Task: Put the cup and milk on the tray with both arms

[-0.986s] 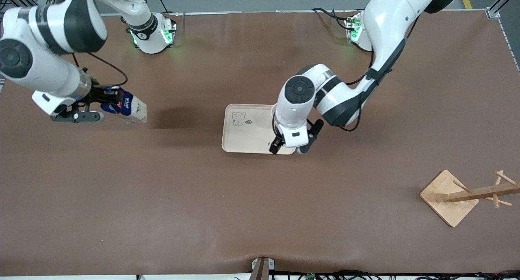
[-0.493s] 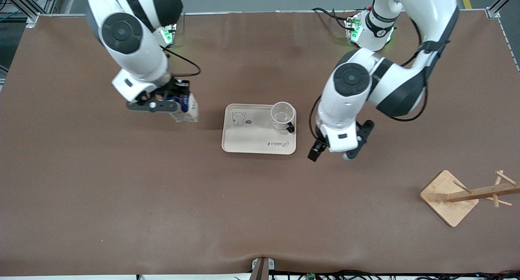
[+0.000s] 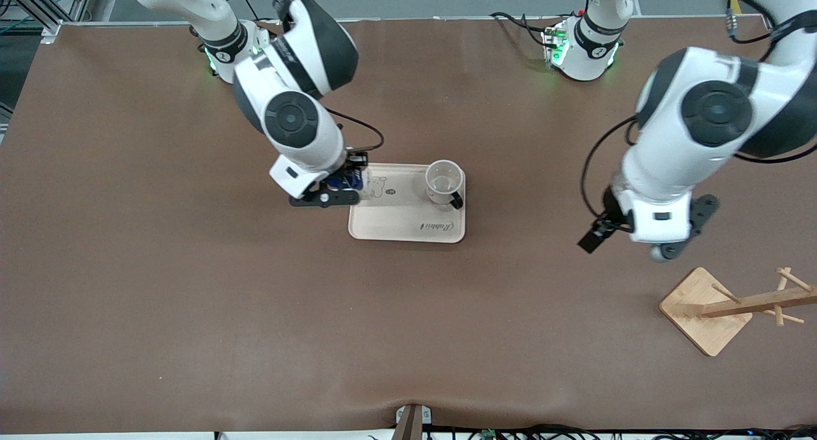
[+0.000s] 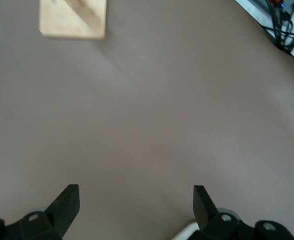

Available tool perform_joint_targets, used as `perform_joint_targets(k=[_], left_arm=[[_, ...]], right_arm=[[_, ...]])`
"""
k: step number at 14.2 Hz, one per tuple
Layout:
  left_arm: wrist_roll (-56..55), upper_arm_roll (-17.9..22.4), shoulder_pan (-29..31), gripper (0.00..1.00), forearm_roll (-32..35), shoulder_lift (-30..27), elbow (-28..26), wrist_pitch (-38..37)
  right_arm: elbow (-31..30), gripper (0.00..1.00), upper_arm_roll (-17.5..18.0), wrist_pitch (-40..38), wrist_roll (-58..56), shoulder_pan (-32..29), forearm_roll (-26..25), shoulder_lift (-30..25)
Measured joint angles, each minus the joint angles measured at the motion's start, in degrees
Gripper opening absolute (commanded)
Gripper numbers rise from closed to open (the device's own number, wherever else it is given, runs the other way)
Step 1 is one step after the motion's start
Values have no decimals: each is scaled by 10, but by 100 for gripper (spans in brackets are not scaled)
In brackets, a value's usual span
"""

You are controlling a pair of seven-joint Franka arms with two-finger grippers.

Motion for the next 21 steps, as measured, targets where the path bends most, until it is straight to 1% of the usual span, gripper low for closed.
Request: perform_joint_targets(k=[2,4,7,8,9,12,13,14,15,16,17,18,19,20,21], left_arm=[[78,0,37,100,-1,-14,0,-12],[170,1,74,100,-1,-28,5,-22],[301,1,120,100,-5,-45,43,-84],[327,1,125,100,-6,-48,53,-104],[343,1,126,100,-6,-50,60,-119],[381,2,132,100,-6,-50,72,-136],[395,2,136,100,-6,-50,73,-137],[406,2,140,100,-6,-50,73,-138],[417,2,143,100,-8,-50,74,-138],[426,2,145,100,-14,-50,76,-138],[434,2,149,100,-21,-52,78,-138],[442,2,153,100,-30,-55,80,-140],[455,5,155,100,-42,-62,83,-141],[474,18,152,100,-54,-75,84,-144],[498,47,139,100,-71,-92,84,-148]], right_arm=[[3,0,0,29,35,25,0,28],[5,0,0,32,43,39,-1,43],[5,0,-1,32,43,44,-2,47],[5,0,-1,32,43,44,-2,47],[5,7,-1,32,43,44,-3,47],[5,7,-4,34,44,44,-4,47],[5,10,-5,38,46,44,-4,47],[5,19,-6,40,48,44,-5,47],[5,47,-7,41,50,44,-5,47],[5,61,-7,41,50,44,-6,48],[5,63,-7,41,51,45,-10,49],[5,67,-7,41,53,45,-17,50],[5,89,-7,41,55,45,-24,51],[5,100,-7,42,55,45,-27,52],[4,100,-7,42,56,45,-29,53]])
